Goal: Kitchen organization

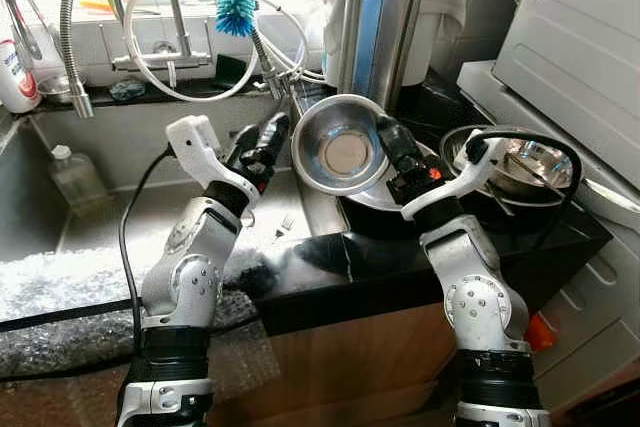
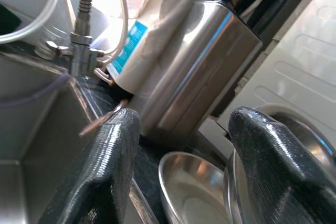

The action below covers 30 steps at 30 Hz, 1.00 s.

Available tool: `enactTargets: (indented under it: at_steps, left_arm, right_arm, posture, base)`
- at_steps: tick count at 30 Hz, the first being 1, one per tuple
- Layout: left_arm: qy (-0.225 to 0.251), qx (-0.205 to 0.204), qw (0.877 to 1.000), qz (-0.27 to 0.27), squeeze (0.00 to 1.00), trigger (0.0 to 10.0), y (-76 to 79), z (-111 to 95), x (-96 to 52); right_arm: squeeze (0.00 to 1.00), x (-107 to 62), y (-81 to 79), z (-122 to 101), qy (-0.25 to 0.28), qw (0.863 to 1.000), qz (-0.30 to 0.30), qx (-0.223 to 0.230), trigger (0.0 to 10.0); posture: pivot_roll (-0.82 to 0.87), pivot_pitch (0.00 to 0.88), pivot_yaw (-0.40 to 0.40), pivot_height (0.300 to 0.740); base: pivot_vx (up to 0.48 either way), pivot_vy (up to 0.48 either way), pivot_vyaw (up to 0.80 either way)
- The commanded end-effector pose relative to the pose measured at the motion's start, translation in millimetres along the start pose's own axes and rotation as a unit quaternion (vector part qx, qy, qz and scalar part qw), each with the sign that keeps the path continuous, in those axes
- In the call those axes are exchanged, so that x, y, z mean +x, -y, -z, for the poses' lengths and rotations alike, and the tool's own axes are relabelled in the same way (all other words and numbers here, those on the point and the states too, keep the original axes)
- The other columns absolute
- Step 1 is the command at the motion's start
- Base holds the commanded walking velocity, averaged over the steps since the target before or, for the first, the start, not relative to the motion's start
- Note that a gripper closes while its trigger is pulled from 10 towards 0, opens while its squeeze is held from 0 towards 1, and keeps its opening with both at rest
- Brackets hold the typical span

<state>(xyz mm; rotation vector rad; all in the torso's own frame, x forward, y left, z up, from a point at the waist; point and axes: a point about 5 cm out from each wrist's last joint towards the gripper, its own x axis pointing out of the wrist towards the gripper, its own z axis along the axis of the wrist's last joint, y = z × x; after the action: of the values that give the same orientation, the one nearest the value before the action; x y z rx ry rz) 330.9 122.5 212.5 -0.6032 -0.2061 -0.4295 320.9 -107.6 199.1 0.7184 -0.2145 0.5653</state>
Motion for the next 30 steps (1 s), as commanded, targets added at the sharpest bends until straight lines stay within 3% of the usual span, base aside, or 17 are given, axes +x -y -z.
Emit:
enactTargets:
  at_steps: [1,30]
  left_arm:
    - [-0.003,0.002,1.000,0.023,0.00,10.0,6.2,-2.7,-1.8]
    - [-0.071,0.027,0.993,0.091,0.00,10.0,24.9,15.4,-7.9]
  right_arm:
    - [0.00,2.4,-2.7,-4.9,0.008,1.000,-0.008,-0.011,10.0]
    - [0.00,7.9,-6.7,-11.1,0.019,0.999,-0.017,-0.021,10.0]
  posture:
    - [-0.12,0.000,-0.028,0.740]
    - [-0.12,0.000,-0.028,0.740]
  base:
    - [0.000,0.000,0.00]
    - [0.000,0.000,0.00]
